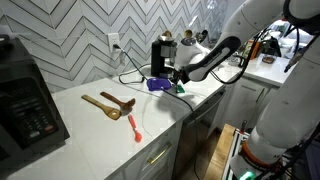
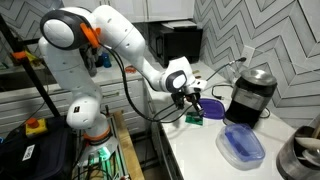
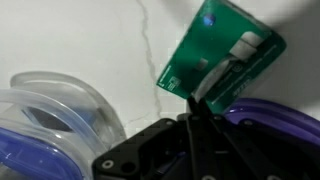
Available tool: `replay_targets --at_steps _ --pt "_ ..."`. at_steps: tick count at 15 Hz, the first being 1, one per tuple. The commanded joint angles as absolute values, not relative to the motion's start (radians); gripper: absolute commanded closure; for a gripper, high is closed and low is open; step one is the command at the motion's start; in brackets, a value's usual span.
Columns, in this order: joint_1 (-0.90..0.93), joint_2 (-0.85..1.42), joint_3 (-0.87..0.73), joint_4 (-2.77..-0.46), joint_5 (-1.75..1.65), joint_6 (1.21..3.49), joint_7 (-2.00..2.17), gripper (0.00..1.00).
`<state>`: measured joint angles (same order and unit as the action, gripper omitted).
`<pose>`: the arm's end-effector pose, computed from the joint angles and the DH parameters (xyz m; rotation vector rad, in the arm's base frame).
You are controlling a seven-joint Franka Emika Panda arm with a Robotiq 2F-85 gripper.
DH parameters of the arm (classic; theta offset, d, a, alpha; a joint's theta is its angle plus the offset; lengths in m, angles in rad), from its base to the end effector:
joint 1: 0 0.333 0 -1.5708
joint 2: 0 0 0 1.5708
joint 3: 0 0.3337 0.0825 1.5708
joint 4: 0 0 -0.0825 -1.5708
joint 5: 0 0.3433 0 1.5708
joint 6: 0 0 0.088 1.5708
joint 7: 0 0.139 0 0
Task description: Pick up the small white object on the counter and put it inside the small green packet
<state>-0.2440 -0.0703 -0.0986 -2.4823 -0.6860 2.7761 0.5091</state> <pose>0.4547 -0.1404 0.3673 2.7544 -0.3484 0.5296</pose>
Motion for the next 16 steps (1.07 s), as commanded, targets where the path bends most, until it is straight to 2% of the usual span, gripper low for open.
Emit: replay_targets --at_steps 1,15,16 --pt "-0.250 -0.061 -0.097 -2.496 -0.736 2.796 0.544 0.99" --pt "-0.243 -0.059 -0.084 -2.492 -0.764 2.819 0.566 0.99" --pt "-0.243 -0.060 -0.082 -2.493 -0.759 2.822 0.566 0.95"
